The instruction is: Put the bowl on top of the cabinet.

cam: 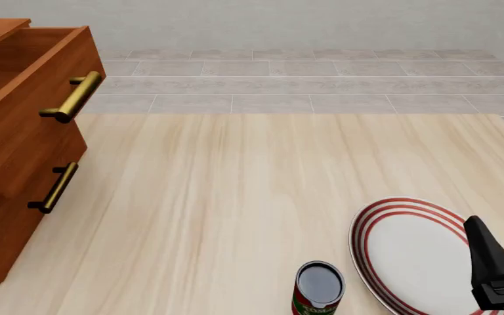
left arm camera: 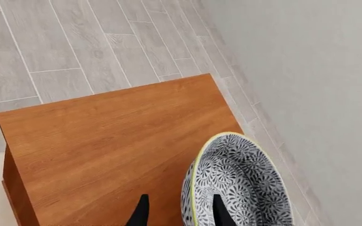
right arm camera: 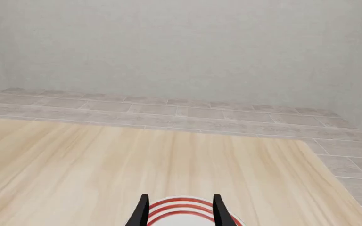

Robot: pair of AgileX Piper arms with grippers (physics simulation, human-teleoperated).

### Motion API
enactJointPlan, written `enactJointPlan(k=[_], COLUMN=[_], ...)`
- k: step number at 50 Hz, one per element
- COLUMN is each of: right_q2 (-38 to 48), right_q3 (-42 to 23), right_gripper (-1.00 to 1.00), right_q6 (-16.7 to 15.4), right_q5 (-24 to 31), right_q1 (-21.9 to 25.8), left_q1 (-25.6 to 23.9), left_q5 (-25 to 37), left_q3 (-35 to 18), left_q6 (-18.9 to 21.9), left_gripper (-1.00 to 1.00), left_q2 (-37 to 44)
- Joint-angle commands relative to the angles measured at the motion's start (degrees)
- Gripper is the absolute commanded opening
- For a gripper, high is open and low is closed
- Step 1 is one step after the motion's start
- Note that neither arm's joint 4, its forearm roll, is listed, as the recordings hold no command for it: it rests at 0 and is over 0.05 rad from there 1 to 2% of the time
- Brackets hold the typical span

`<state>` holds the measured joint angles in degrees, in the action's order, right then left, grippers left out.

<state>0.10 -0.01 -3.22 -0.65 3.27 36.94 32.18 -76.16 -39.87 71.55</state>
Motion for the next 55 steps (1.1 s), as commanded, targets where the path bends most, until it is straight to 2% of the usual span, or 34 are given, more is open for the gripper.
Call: enactJointPlan(k=[1, 24, 25, 26, 27, 28, 30, 34, 37, 38, 41, 42, 43, 49, 55], right_q2=[0.0, 0.0, 0.0, 0.0, 0.0, 0.0, 0.0, 0.0, 0.0, 0.0, 0.0, 0.0, 0.0, 0.0, 0.0], right_q3=[0.0, 0.0, 0.0, 0.0, 0.0, 0.0, 0.0, 0.0, 0.0, 0.0, 0.0, 0.0, 0.0, 0.0, 0.0], right_gripper=[1.0, 1.0, 1.0, 1.0, 1.0, 1.0, 1.0, 1.0, 1.0, 1.0, 1.0, 1.0, 1.0, 1.0, 1.0], right_q6=[-0.1, 0.0, 0.0, 0.0, 0.0, 0.0, 0.0, 0.0, 0.0, 0.0, 0.1, 0.1, 0.1, 0.2, 0.3], right_q5=[-0.1, -0.2, -0.2, -0.3, -0.3, -0.3, -0.3, -0.3, -0.3, -0.3, -0.3, -0.3, -0.3, -0.4, -0.4], right_q1=[0.0, 0.0, 0.0, 0.1, 0.1, 0.1, 0.1, 0.1, 0.2, 0.2, 0.1, 0.1, 0.1, 0.0, 0.0], left_q1=[-0.2, -1.7, -1.7, -1.8, -1.6, -1.9, -1.9, -2.5, -2.1, -2.0, -2.2, -1.7, -1.7, -1.0, -0.6], left_q5=[0.6, 2.3, 2.3, 2.8, 2.9, 2.9, 3.3, 4.1, 4.8, 4.9, 5.4, 5.6, 5.7, 6.4, 6.4], left_q3=[-0.5, -1.7, -0.9, -2.1, -1.5, -1.1, -2.2, -1.4, -2.8, -2.0, -2.3, -3.2, -2.7, -3.5, -3.5], left_q6=[0.3, 1.2, -0.1, 1.6, 0.5, -0.2, 1.2, 0.1, 1.3, 0.1, 0.3, 1.6, 0.4, 1.1, 1.3], left_gripper=[1.0, 1.0, 1.0, 1.0, 1.0, 1.0, 1.0, 1.0, 1.0, 1.0, 1.0, 1.0, 1.0, 1.0, 1.0], left_q2=[-0.9, -6.4, -6.7, -6.9, -7.2, -7.8, -8.4, -10.6, -12.6, -13.2, -15.5, -16.1, -17.1, -20.9, -21.3])
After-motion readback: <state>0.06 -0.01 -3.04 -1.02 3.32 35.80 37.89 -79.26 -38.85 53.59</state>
